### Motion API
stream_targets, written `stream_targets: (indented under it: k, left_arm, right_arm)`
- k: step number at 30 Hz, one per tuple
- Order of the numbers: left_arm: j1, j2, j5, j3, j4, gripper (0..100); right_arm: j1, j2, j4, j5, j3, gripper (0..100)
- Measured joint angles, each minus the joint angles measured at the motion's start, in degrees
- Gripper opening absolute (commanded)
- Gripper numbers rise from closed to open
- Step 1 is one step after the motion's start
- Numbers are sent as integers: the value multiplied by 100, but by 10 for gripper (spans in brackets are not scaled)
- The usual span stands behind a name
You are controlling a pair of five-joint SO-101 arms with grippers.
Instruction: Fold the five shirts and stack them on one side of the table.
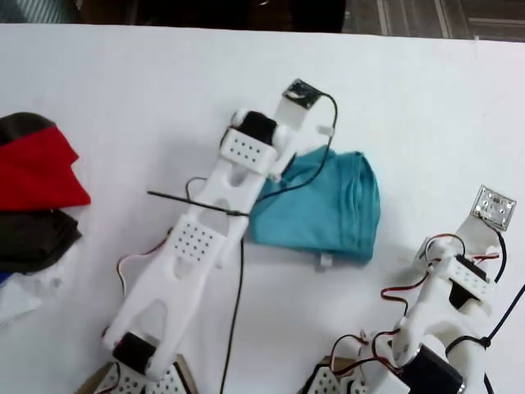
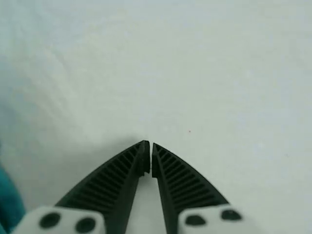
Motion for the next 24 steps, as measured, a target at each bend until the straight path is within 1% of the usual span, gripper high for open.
stream_targets:
  k: [13,18,20,24]
  left_arm:
    - [-26,-53,-44,-88,0,33]
    - [-167,-53,-44,-88,0,107]
    - [-220,-53,-44,-88,0,120]
    - [-316,-53,-44,-88,0,120]
  right_arm:
    - [0,0,0,0,0,21]
    - [0,0,79,0,-70,42]
    - [-79,0,659,0,-527,45]
    - [-774,105,2620,0,-2180,46]
